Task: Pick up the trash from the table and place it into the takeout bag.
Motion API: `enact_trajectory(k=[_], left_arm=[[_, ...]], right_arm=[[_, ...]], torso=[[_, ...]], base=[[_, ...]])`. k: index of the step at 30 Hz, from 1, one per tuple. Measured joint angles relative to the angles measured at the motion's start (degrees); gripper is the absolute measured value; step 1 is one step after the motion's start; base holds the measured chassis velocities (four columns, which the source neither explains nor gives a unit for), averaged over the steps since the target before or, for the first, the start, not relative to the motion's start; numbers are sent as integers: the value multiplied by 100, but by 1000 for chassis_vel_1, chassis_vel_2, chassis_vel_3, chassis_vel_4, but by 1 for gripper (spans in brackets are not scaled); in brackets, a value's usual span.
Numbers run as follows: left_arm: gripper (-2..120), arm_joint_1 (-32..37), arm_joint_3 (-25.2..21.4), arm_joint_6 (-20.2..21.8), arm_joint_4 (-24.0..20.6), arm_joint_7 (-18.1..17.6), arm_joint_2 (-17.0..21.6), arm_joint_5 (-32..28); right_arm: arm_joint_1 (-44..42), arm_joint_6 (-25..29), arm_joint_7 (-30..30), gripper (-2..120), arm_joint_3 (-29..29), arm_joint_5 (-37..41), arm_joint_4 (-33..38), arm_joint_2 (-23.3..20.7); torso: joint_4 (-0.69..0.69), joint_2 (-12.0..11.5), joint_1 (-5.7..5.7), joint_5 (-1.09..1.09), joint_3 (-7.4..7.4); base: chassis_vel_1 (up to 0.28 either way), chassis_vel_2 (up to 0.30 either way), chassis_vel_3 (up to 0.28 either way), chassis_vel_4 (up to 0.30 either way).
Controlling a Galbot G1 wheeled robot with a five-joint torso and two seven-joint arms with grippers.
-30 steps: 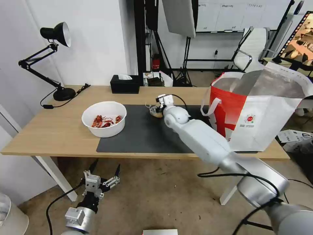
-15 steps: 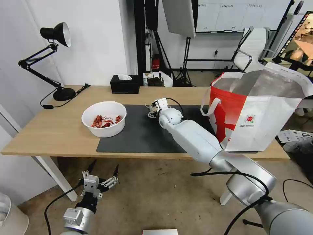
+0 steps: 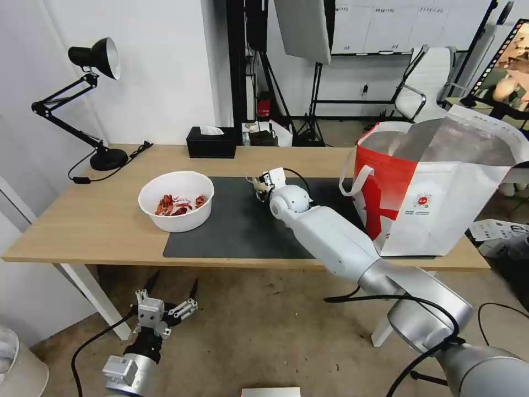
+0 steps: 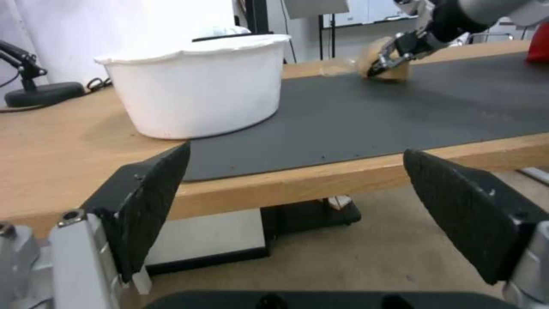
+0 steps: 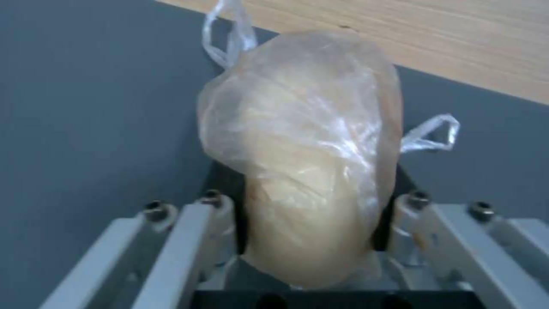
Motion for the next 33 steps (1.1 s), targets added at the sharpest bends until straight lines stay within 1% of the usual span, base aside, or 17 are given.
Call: enact_trajectory(k=[4,6,8,9,12,13,15,16,18,19,20,22,23,25,30,32,33], left_arm=[[100,32,16,-1,-72,1,-26,21],[100,46,19,-1,-100,2,-34,29],[100,80,21,-1,-158,3,-46,50],[100,80,21,-1,-158,3,-46,50],[100,118,28,-2,-243,4,-53,112],[100,118,28,-2,-243,4,-53,112],[100,132,40,-2,-280,128,-60,146],[100,132,40,-2,-280,128,-60,146],[100,129,74,11,-303,198,-73,169],[100,129,74,11,-303,198,-73,169],[100,118,101,21,-305,206,-89,191],[100,110,129,30,-306,211,-98,212],[100,110,129,30,-306,211,-98,212],[100,109,154,34,-295,215,-106,237],[100,103,160,34,-296,217,-98,244],[100,73,161,62,-423,235,-56,248],[100,73,161,62,-423,235,-56,248]], right_arm=[[-183,179,189,18,19,90,667,-398],[-255,303,220,16,37,42,961,-558],[-482,732,211,10,148,-439,1806,-1010],[-482,732,211,10,148,-439,1806,-1010],[-802,1140,195,8,501,-924,2948,-1651],[-802,1140,195,8,501,-924,2948,-1651],[-967,1189,438,7,840,-979,3770,-2178],[-967,1189,438,7,840,-979,3770,-2178],[-1034,1069,807,7,1131,-931,4321,-2602],[-1034,1069,807,7,1131,-931,4321,-2602],[-1067,876,1111,7,1406,-863,4671,-2960],[-1146,717,1311,7,1769,-823,4969,-3357],[-1146,717,1311,7,1769,-823,4969,-3357],[-1329,487,1597,7,2182,-636,5266,-3795],[-1562,390,1757,7,2423,-381,5331,-4126],[-1746,183,1863,7,2563,243,5290,-4423],[-1746,183,1863,7,2563,243,5290,-4423]], torso=[[0,0,0,1,1],[1,0,0,1,0],[1,0,0,1,0],[1,0,0,1,0],[1,0,0,3,0],[1,0,0,3,0],[-1,0,0,0,-1],[-1,0,0,0,-1],[-1,1,-1,3,-1],[-1,1,-1,3,-1],[0,0,0,1,-1],[0,0,0,1,-1],[0,0,0,1,-1],[-2,1,-1,2,-1],[0,1,-1,1,-1],[-1,1,0,1,0],[-1,1,0,1,0]], base=[[0,0,0,0],[0,0,0,0],[0,0,0,0],[0,0,0,0],[0,0,0,0],[0,0,0,0],[0,0,0,0],[0,0,0,0],[0,0,0,0],[0,0,0,0],[0,0,0,0],[0,0,0,0],[0,0,0,0],[0,0,0,0],[0,0,0,0],[0,0,0,0],[0,0,0,0]])
